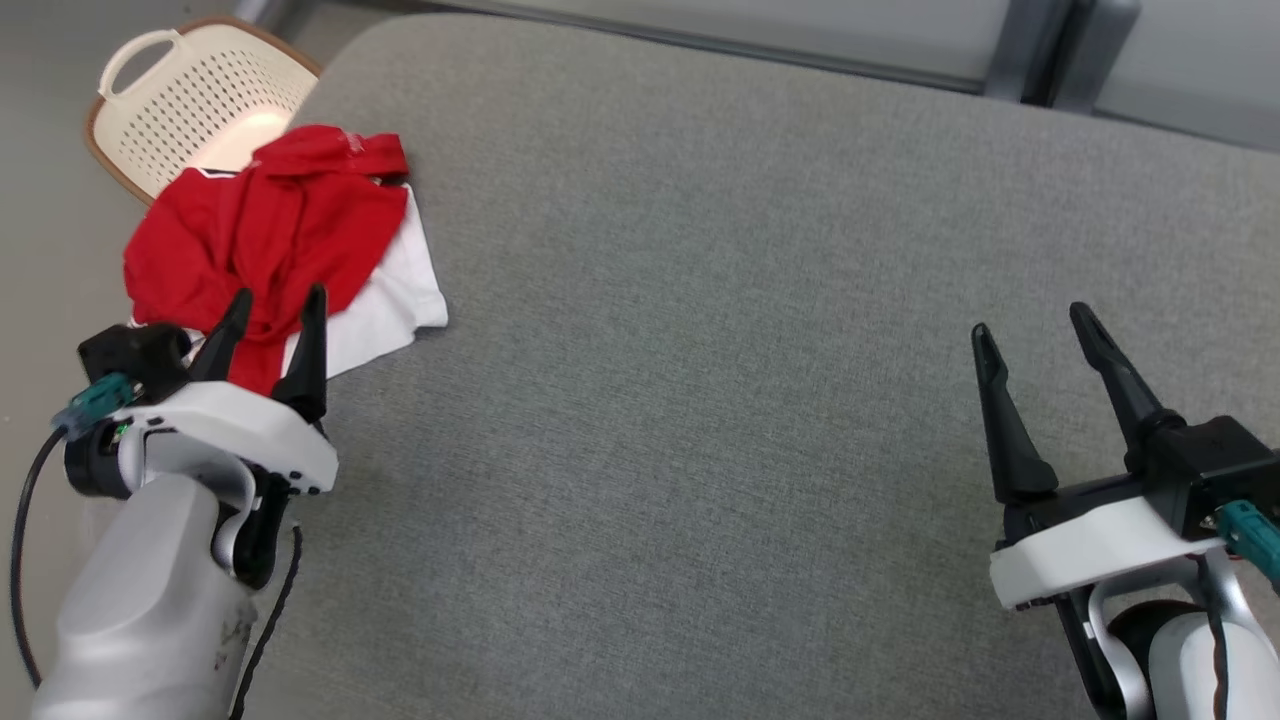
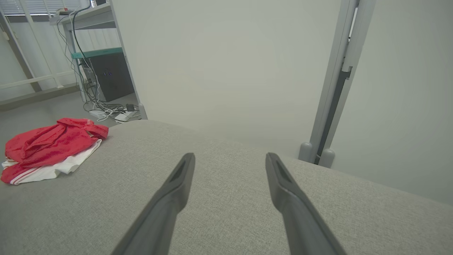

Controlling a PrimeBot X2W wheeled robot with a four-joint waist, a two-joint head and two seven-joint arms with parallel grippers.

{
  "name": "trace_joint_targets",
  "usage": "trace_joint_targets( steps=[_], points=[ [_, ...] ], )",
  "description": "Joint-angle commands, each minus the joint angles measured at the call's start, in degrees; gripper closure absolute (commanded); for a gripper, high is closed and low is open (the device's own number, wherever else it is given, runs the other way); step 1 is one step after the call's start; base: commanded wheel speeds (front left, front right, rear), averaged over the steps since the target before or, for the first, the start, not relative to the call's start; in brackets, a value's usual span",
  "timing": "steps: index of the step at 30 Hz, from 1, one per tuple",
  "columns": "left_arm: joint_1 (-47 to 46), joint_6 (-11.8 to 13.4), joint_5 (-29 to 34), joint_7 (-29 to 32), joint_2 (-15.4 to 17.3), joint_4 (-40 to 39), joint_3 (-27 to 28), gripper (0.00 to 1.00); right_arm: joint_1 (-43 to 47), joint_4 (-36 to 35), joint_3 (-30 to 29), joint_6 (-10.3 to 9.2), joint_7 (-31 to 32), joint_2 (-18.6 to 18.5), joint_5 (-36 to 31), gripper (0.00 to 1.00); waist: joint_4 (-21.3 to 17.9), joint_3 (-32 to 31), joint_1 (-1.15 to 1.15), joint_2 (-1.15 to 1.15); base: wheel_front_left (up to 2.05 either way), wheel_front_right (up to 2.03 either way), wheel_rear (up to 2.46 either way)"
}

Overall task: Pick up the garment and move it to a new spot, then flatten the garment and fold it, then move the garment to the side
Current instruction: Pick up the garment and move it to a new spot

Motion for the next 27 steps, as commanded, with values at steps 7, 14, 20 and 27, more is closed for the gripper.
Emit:
trace_joint_targets(
  steps=[7,14,20,27],
  points=[
    [-8.4,-0.2,-8.1,3.1,-0.4,8.9,-10.8,0.00,-3.6,-0.8,-0.6,-0.04,0.2,-0.2,-2.1,0.00,-2.8,10.3,0.00,0.00,0.00,0.00,0.00],
    [-10.6,-0.3,-17.2,7.1,1.0,14.8,-17.1,0.00,-4.9,0.6,0.2,-0.03,-1.0,-0.2,-1.4,0.00,-4.3,10.9,0.00,0.00,0.00,0.00,0.00],
    [-11.2,-0.3,-20.9,7.1,3.1,16.6,-21.2,1.00,-4.5,1.4,0.5,-0.03,-1.4,-0.2,-0.9,0.00,-5.3,10.0,0.00,0.00,0.00,0.00,0.00],
    [-11.8,-0.3,-22.7,2.3,5.2,17.9,-25.2,1.00,-3.3,1.8,0.3,-0.03,-1.7,-0.2,0.0,0.00,-6.2,8.4,0.00,0.00,0.00,0.00,0.00]
  ],
)
